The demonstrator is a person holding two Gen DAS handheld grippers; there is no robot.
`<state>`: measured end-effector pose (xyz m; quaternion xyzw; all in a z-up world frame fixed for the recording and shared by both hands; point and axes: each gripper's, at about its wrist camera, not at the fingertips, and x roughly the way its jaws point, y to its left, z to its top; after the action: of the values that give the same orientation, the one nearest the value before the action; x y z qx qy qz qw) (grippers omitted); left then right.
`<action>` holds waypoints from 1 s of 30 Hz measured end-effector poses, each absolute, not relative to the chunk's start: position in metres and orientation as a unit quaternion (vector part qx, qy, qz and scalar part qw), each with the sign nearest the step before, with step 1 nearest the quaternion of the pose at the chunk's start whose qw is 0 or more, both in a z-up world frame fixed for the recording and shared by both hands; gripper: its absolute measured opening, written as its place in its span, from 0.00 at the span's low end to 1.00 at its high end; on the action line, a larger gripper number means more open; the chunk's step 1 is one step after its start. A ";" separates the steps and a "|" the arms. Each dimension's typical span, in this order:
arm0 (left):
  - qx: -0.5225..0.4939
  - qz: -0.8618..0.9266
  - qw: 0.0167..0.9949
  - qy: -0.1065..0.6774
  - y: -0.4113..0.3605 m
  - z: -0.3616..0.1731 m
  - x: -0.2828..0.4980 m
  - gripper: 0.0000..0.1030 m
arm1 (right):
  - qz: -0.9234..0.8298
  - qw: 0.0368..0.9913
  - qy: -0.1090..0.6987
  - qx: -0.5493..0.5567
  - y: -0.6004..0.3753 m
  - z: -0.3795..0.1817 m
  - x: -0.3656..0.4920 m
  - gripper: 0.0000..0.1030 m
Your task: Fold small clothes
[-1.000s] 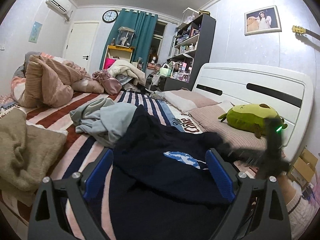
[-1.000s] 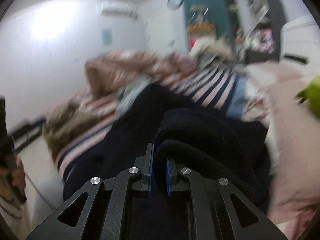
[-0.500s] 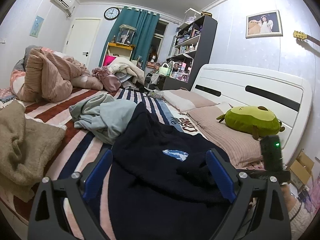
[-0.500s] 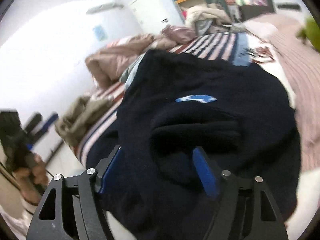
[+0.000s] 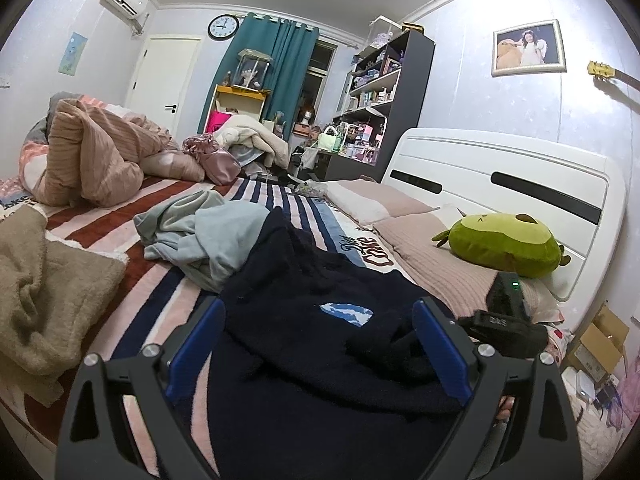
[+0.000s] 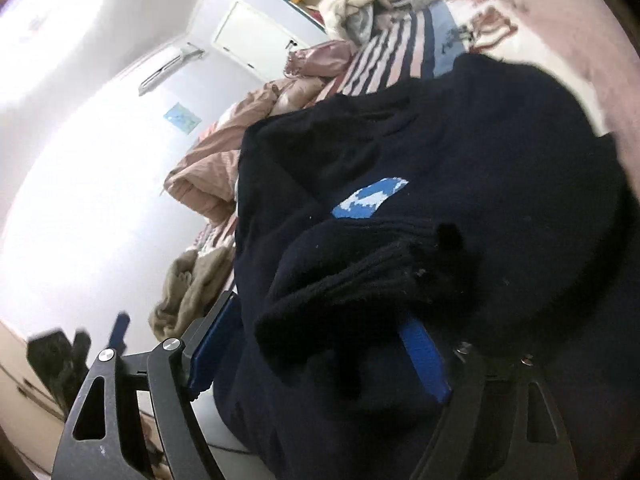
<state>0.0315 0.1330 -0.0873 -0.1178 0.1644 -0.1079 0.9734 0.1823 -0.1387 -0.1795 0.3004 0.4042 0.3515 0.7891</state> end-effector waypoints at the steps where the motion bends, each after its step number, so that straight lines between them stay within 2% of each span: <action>1: -0.119 -0.108 0.973 0.164 0.135 -0.088 0.031 0.90 | 0.339 0.789 0.413 0.304 -0.137 -0.181 0.187 0.65; 2: -0.121 -0.108 0.973 0.163 0.137 -0.088 0.031 0.90 | 0.321 0.794 0.422 0.297 -0.135 -0.181 0.191 0.54; 4: -0.127 -0.109 0.973 0.159 0.142 -0.090 0.029 0.90 | 0.303 0.808 0.428 0.268 -0.127 -0.174 0.193 0.11; 5: -0.131 -0.109 0.973 0.158 0.145 -0.091 0.028 0.90 | 0.309 0.809 0.426 0.263 -0.123 -0.172 0.192 0.08; 13: -0.151 -0.103 0.972 0.150 0.167 -0.095 0.018 0.90 | 0.427 0.818 0.348 0.168 -0.063 -0.125 0.146 0.07; 18: -0.155 -0.093 0.973 0.146 0.179 -0.095 0.008 0.90 | 0.496 0.767 0.399 0.083 -0.010 -0.137 0.112 0.11; 20: -0.160 -0.089 0.972 0.147 0.184 -0.097 0.004 0.91 | 0.504 0.752 0.422 0.058 0.006 -0.152 0.102 0.24; 24: -0.165 -0.087 0.971 0.152 0.188 -0.098 0.001 0.91 | 0.496 0.738 0.456 0.050 0.016 -0.176 0.095 0.31; 30: -0.148 -0.087 0.969 0.178 0.180 -0.101 0.005 0.94 | 0.511 0.730 0.448 0.071 -0.008 -0.162 0.072 0.47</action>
<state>0.0046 0.1796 -0.1005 -0.1477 0.1785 -0.0873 0.9689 0.0724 -0.0077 -0.1619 0.0710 0.4477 0.5109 0.7304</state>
